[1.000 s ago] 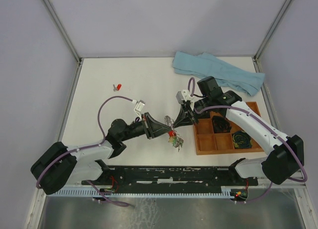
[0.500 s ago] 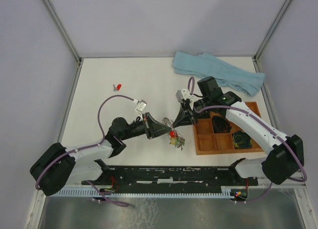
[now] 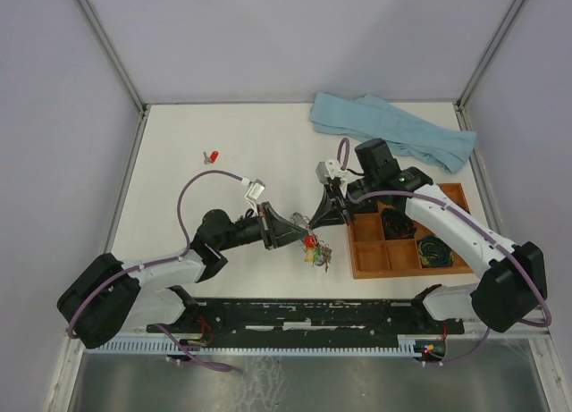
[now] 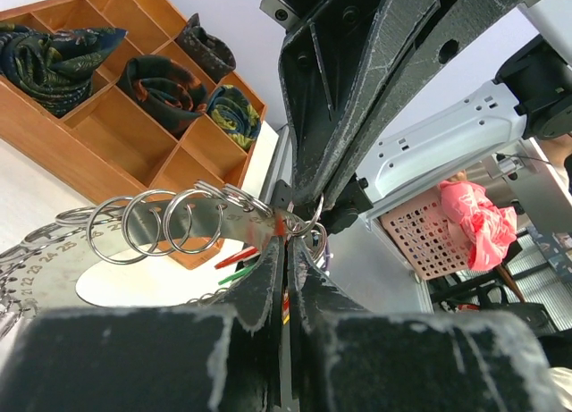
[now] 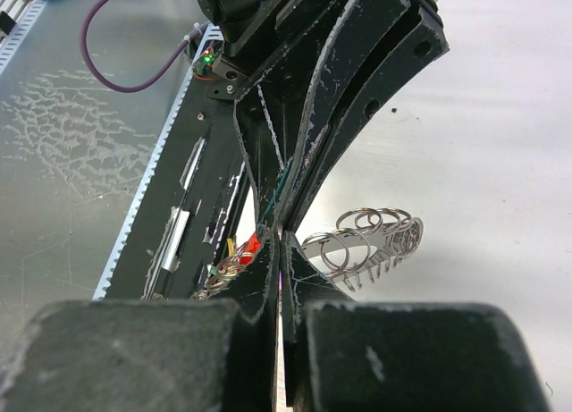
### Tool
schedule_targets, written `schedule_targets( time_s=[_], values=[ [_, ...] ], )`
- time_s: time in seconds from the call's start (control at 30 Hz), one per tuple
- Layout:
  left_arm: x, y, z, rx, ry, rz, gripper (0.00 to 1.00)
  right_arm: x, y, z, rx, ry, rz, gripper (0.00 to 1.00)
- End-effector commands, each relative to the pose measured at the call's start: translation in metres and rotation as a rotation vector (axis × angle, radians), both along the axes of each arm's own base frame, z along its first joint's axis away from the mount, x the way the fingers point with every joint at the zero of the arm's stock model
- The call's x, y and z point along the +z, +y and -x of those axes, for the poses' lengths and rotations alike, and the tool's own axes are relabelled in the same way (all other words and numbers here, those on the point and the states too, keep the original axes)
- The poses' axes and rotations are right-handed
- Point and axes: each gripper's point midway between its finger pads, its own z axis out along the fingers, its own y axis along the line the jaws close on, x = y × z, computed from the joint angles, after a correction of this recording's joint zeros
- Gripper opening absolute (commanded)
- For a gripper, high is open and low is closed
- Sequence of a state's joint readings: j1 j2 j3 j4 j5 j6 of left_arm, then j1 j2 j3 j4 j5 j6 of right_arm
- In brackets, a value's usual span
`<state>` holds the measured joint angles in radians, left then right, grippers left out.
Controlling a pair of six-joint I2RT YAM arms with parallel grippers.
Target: Remove the keys from the keyring
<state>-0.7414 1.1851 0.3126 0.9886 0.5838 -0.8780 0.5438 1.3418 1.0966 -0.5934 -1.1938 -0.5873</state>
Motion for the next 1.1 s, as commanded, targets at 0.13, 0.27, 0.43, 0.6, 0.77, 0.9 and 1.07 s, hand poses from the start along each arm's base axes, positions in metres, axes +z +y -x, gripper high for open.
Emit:
schedule_targets(
  time_s=[0.13,0.27,0.43,0.6,0.77,0.9,1.07],
  values=[
    [0.02,-0.002,0.003,-0.041,-0.046,0.073,0.06,0.022,0.008,-0.007,-0.027,-0.027,-0.089,0.01],
    [0.022,-0.003,0.003,-0.047,-0.046,0.083,0.1,0.021,0.009,-0.007,-0.028,-0.015,-0.092,0.01],
    [0.023,-0.004,0.003,-0.048,-0.049,0.087,0.13,0.021,0.01,-0.007,-0.025,-0.008,-0.095,0.01],
    [0.027,0.006,0.003,-0.019,-0.097,0.095,0.23,0.021,0.01,-0.007,-0.026,-0.006,-0.093,0.01],
    [0.022,0.021,-0.005,0.093,-0.224,0.01,0.4,0.022,0.009,-0.006,-0.018,0.0,-0.094,0.01],
    [0.032,0.039,-0.006,0.189,-0.379,0.02,0.48,0.023,0.01,-0.004,-0.008,0.006,-0.098,0.01],
    [0.037,0.044,-0.007,0.219,-0.514,0.011,0.47,0.023,0.01,-0.003,0.004,0.017,-0.103,0.01]
  ],
)
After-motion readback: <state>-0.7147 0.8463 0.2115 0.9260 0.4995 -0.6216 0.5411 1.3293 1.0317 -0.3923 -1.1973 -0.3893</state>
